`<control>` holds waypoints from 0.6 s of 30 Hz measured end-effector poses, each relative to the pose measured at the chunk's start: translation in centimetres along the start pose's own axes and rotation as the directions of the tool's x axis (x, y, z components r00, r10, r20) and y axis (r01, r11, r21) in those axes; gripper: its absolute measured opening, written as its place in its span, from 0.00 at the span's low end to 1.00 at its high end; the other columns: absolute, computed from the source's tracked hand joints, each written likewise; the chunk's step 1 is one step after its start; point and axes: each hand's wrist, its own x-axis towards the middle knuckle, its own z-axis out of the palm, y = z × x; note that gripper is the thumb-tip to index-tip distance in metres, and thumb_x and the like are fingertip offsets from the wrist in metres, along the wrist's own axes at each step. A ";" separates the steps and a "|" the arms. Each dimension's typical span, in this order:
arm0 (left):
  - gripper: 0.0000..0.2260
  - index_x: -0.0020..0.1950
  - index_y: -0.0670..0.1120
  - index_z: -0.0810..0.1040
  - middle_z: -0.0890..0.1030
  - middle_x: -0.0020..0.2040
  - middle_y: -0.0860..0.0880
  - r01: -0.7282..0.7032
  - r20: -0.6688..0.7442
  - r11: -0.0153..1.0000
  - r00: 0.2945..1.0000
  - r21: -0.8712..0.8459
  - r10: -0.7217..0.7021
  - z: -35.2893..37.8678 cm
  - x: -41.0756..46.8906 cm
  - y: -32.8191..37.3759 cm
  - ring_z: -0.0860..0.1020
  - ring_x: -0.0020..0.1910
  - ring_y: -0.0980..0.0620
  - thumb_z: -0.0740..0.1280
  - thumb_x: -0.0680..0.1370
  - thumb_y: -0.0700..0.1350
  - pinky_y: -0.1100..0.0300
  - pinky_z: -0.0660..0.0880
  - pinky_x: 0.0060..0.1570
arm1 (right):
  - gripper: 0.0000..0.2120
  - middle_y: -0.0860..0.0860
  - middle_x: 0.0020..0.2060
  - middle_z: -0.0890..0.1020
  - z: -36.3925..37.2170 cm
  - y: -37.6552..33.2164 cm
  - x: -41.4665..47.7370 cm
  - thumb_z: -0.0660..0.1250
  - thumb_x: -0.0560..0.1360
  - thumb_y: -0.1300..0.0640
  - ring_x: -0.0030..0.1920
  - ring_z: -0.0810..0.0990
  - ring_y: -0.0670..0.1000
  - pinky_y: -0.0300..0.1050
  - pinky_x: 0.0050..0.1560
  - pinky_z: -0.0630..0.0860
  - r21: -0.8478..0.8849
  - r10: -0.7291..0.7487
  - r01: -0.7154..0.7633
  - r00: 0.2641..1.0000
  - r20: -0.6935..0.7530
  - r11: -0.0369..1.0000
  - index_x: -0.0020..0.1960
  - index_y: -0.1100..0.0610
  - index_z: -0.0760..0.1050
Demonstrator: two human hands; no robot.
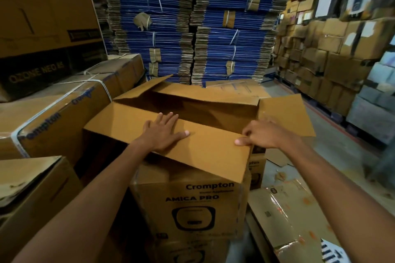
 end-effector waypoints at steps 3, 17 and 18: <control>0.42 0.77 0.51 0.70 0.67 0.79 0.46 0.062 0.119 0.998 0.991 -0.021 -0.059 -1.0 -0.3 -0.7 0.60 0.79 0.44 0.51 0.73 0.77 0.38 0.51 0.76 | 0.17 0.41 0.39 0.76 -0.5 1.6 -0.1 0.65 0.77 0.35 0.51 0.72 0.47 0.60 0.76 0.52 -0.044 -0.017 0.019 0.999 0.044 0.999 0.41 0.47 0.80; 0.33 0.41 0.51 0.81 0.80 0.35 0.53 -0.194 -0.389 0.981 0.906 -0.029 0.168 4.8 -2.9 0.2 0.78 0.35 0.54 0.43 0.80 0.69 0.50 0.76 0.53 | 0.29 0.51 0.52 0.82 5.3 -8.1 -1.2 0.72 0.70 0.33 0.54 0.80 0.55 0.55 0.57 0.75 0.057 -0.053 0.060 0.993 -0.105 0.997 0.61 0.52 0.74; 0.34 0.40 0.51 0.81 0.80 0.35 0.52 -0.181 -0.389 0.983 0.907 -0.013 0.162 4.7 -2.8 0.3 0.78 0.35 0.54 0.42 0.80 0.69 0.49 0.75 0.54 | 0.28 0.51 0.51 0.82 5.4 -8.3 -0.9 0.74 0.69 0.35 0.53 0.80 0.55 0.55 0.58 0.75 0.051 -0.040 0.047 0.990 -0.138 0.998 0.60 0.52 0.75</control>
